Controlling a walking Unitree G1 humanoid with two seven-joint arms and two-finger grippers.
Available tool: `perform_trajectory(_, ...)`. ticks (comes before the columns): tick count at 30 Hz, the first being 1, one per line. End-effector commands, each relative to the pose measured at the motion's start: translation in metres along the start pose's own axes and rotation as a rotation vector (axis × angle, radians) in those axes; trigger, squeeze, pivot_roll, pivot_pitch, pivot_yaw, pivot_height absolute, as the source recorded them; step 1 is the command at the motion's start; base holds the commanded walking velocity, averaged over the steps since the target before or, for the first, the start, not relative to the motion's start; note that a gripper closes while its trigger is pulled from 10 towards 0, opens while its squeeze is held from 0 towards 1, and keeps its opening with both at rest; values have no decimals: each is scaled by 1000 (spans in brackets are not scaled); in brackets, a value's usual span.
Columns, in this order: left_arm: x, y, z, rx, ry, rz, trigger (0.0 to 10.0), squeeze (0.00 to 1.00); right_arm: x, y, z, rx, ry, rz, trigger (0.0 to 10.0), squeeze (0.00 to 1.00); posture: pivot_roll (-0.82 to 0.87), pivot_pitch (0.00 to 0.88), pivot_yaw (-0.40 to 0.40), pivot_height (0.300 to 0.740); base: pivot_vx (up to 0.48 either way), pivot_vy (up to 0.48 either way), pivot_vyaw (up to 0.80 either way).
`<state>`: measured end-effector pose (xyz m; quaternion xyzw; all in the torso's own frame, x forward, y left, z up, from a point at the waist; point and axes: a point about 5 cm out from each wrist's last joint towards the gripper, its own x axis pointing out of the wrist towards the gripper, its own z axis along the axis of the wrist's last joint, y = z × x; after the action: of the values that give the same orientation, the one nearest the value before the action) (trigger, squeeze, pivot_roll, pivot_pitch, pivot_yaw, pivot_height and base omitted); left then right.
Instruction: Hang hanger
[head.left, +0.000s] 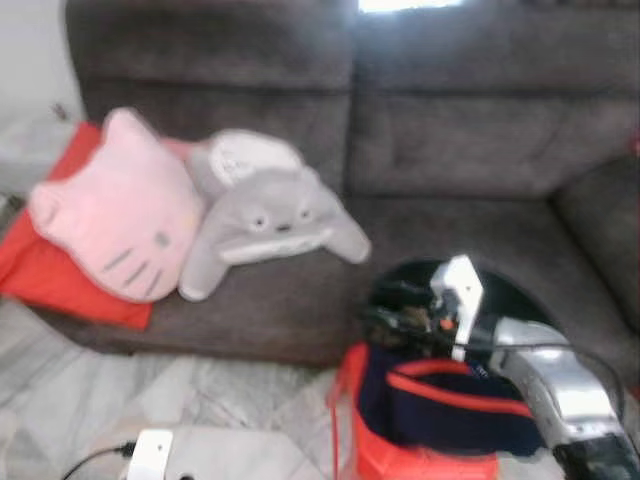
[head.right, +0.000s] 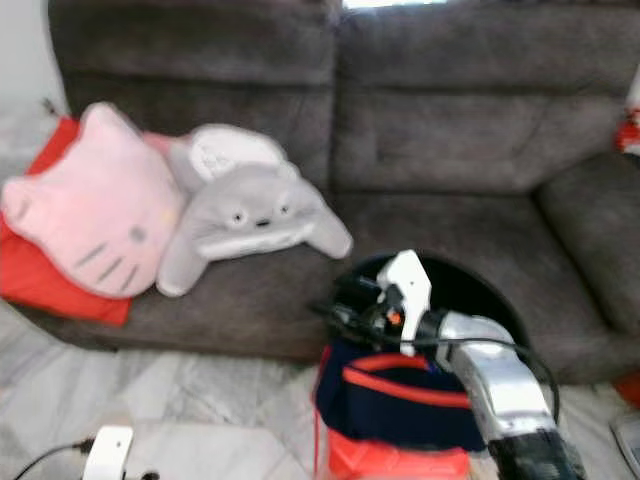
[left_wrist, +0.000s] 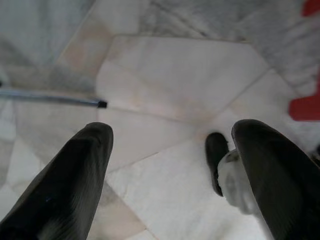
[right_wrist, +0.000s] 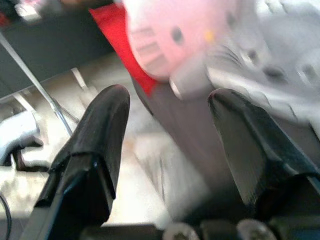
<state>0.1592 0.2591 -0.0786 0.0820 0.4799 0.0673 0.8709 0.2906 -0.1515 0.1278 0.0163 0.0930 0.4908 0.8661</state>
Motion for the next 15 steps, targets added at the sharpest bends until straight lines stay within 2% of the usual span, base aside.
perform_trajectory(1, 0, -4, -4, -4, 24, -11, 10000, 0, -8, -1, -3, 1, 17, -17, 10000, 0, -185, 44, 24, 740, 0, 0, 0)
perform_trajectory(9, 0, -4, -4, -1, 25, -13, 10000, 0, -8, -1, -2, -2, 14, -24, 10000, 0, -186, 47, 25, 740, 0, 0, 0)
perform_trajectory(15, 0, -4, -4, -1, 26, -14, 10000, 0, -10, 0, 1, -40, 41, -12, 10000, 0, -188, 48, 25, 740, 0, 0, 0)
